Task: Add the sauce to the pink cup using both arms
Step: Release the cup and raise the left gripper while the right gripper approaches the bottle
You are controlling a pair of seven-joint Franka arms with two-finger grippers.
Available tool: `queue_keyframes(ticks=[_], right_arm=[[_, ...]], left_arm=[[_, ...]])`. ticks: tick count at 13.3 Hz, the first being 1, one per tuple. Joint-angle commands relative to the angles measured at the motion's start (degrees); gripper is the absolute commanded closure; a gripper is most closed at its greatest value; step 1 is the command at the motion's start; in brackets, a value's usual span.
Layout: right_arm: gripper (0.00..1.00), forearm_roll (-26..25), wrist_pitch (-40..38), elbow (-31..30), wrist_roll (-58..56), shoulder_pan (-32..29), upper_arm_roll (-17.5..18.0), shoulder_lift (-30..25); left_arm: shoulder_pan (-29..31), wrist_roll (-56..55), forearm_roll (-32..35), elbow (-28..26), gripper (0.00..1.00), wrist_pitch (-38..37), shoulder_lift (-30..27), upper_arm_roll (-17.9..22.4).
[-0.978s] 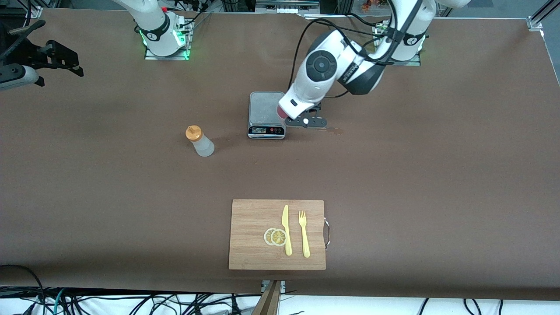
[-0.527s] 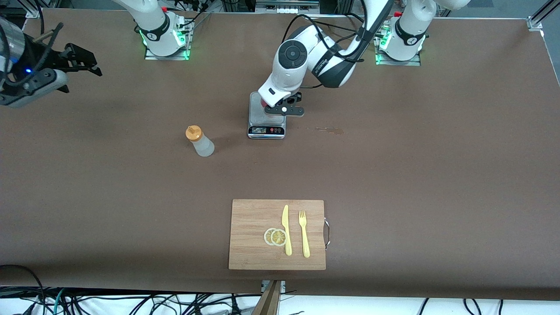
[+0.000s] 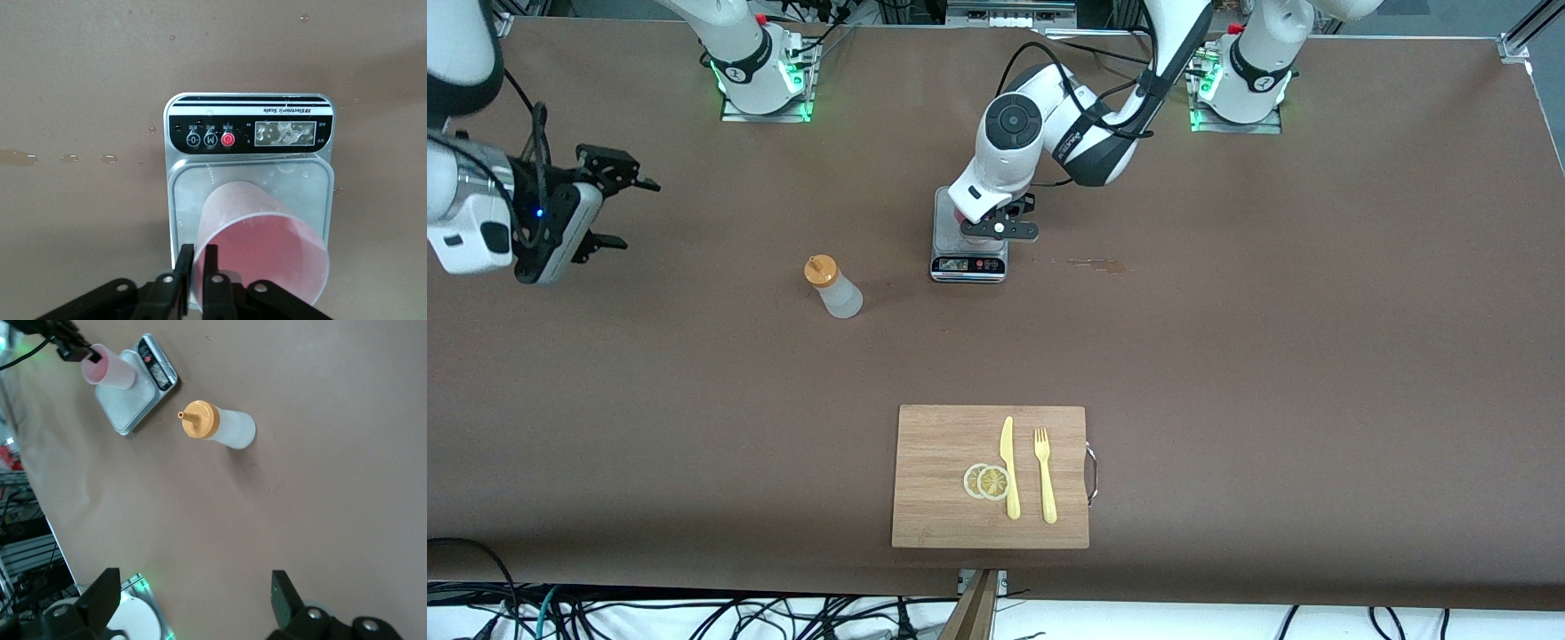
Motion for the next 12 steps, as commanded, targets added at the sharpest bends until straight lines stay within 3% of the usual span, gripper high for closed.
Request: queue_keyframes(ticks=[1, 4, 8, 12], right_arm=[[0.00, 6.8, 0.1, 0.5, -10.4, -3.2, -0.5, 5.5], [0.00, 11.9, -0.1, 0.5, -20.0, -5.7, -0.6, 9.9], [0.00, 21.0, -0.5, 0.5, -34.9, -9.4, -0.5, 17.6], [0.00, 28.0, 0.2, -2.1, -46.7, -9.7, -0.4, 22.2]], left_arm=[[-0.8, -0.6, -0.9, 0.7, 0.00, 0.3, 0.1, 0.9], [-0.2, -3.3, -2.4, 1.4, 0.00, -0.6, -1.8, 1.0], [1.3, 0.4, -3.5, 7.5, 0.00, -12.3, -5.1, 1.6], [7.3, 11.5, -3.3, 12.9, 0.00, -20.8, -10.7, 6.2]])
